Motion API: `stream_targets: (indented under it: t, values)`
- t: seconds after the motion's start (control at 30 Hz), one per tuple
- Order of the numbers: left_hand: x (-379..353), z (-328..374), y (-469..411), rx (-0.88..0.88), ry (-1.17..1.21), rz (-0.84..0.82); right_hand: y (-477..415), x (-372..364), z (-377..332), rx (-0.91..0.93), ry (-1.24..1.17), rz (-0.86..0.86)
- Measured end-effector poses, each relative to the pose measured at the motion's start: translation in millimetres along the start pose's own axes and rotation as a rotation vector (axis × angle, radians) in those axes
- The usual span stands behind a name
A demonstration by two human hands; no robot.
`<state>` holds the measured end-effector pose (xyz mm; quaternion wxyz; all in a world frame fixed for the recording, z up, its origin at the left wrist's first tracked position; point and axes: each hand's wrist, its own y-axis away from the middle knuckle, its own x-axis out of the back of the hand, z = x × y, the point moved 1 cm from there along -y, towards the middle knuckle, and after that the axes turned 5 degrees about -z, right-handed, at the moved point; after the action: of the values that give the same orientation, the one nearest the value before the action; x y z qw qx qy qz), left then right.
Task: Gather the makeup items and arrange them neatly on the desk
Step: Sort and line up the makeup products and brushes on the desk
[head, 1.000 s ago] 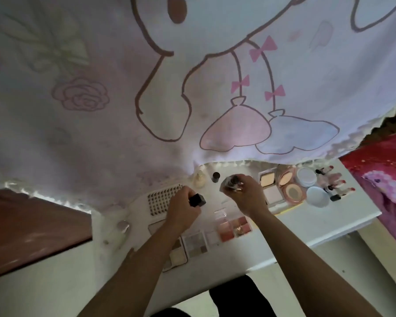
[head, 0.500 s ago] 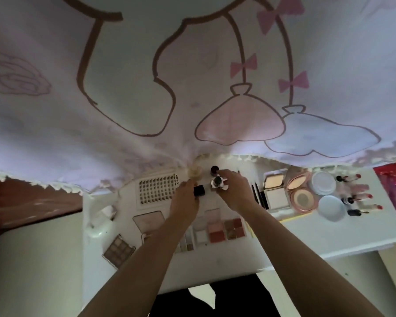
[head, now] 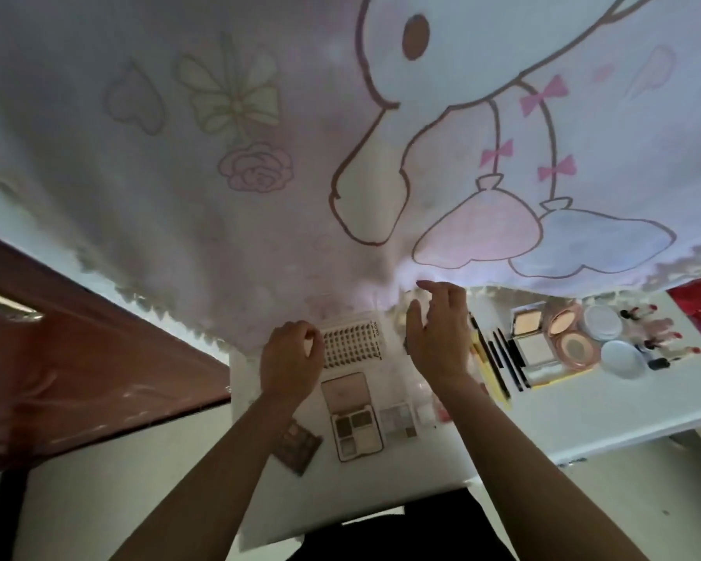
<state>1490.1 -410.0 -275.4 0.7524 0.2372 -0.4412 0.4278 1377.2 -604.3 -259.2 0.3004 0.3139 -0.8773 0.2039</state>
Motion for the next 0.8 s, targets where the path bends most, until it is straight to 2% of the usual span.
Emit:
stream_targets:
  t: [0.07,0.17,0.3,0.4,0.53,0.63,0.8]
  values:
    - [13.3,-37.6,12.8,0.013,-0.009,-0.038,22.9,-22.4,-23.2,0.026,0.028,-0.104]
    - [21.0,-87.1,33.9,0.073,0.001,-0.178,60.3,-57.9,-45.7,0.045,0.080,-0.368]
    - [9.1,-144.0,69.3,0.063,-0.054,-0.431,124.5,-98.8,-59.4,-0.032,0.238,-0.733]
    - [-0.6,-165.6,96.6,0.100,-0.031,-0.600,168.8,-120.3,-56.9,-0.088,0.372,-0.877]
    - [-4.9,-178.6,108.8,0.026,-0.018,-0.643,207.7,-147.6,-47.3,-0.143,0.435,-0.918]
    - [-5.5,-185.0,108.0,0.005,0.006,-0.643,217.7,-158.9,-45.4,-0.153,0.453,-0.792]
    - [-1.2,-189.1,107.7,-0.002,0.044,-0.658,219.4,-156.0,-44.7,-0.236,0.313,-0.770]
